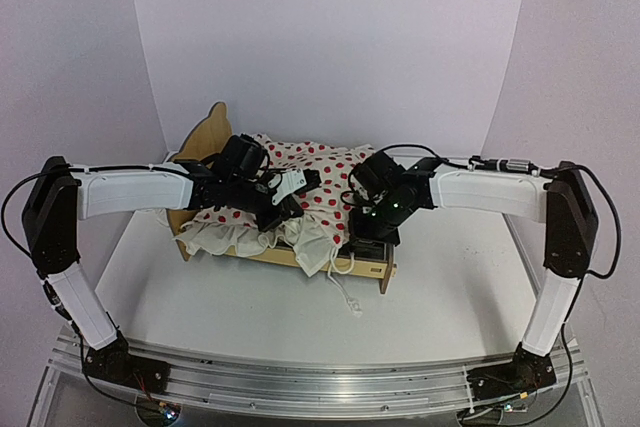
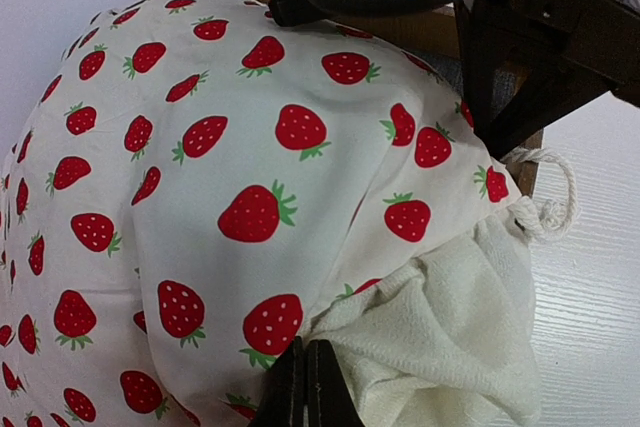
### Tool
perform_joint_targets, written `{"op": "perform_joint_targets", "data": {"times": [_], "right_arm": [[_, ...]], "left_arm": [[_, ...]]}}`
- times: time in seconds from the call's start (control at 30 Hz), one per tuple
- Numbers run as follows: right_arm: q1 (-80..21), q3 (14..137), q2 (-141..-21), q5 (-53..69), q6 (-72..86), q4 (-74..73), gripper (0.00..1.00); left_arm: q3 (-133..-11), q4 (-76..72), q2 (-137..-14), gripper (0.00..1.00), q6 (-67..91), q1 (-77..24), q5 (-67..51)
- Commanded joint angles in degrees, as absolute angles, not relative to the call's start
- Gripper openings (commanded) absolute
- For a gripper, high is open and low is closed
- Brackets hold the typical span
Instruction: Set up the pet bed
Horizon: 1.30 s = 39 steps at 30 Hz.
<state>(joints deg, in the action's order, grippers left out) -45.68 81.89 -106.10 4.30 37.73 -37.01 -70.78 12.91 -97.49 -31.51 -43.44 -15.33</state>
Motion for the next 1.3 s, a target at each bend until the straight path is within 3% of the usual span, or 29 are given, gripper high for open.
{"op": "perform_joint_targets", "data": {"times": [0.0,0.27,0.47,0.73,0.83,0.93,1.0,1.17,1.27], "right_arm": [[-45.6,84.2,-109.6,4.4,40.7,-39.4,0.00],[-44.5,82.9,-111.0,6.1,42.1,-42.6,0.01],[-43.8,88.8,-110.1,8.5,38.9,-49.3,0.31],[-42.8,97.5,-105.3,13.7,29.0,-54.4,0.40],[-40.8,95.9,-103.7,14.2,25.9,-55.1,0.38],[-40.6,92.8,-101.2,12.2,13.4,-53.4,0.33],[-40.8,88.5,-97.8,14.2,0.9,-48.5,0.35],[-42.4,67.8,-86.6,18.2,-29.3,-22.9,0.41],[-41.1,66.8,-88.6,16.9,-36.5,-17.5,0.34]], "left_arm": [[-71.7,10.7,-97.6,0.00,-31.8,-43.1,-15.2],[-71.6,10.8,-97.4,0.00,-31.8,-43.1,-15.7],[-71.5,10.5,-97.3,0.00,-31.8,-43.1,-15.8],[-71.5,10.4,-97.3,0.00,-31.9,-43.1,-16.0],[-71.5,10.2,-97.2,0.00,-32.1,-43.1,-16.0],[-71.5,10.1,-97.1,0.00,-32.2,-43.1,-15.8],[-71.5,10.2,-97.1,0.00,-32.2,-43.1,-15.7],[-72.4,10.7,-97.4,0.00,-31.2,-43.1,-15.4],[-73.5,11.7,-97.2,0.00,-30.5,-43.1,-16.0]]}}
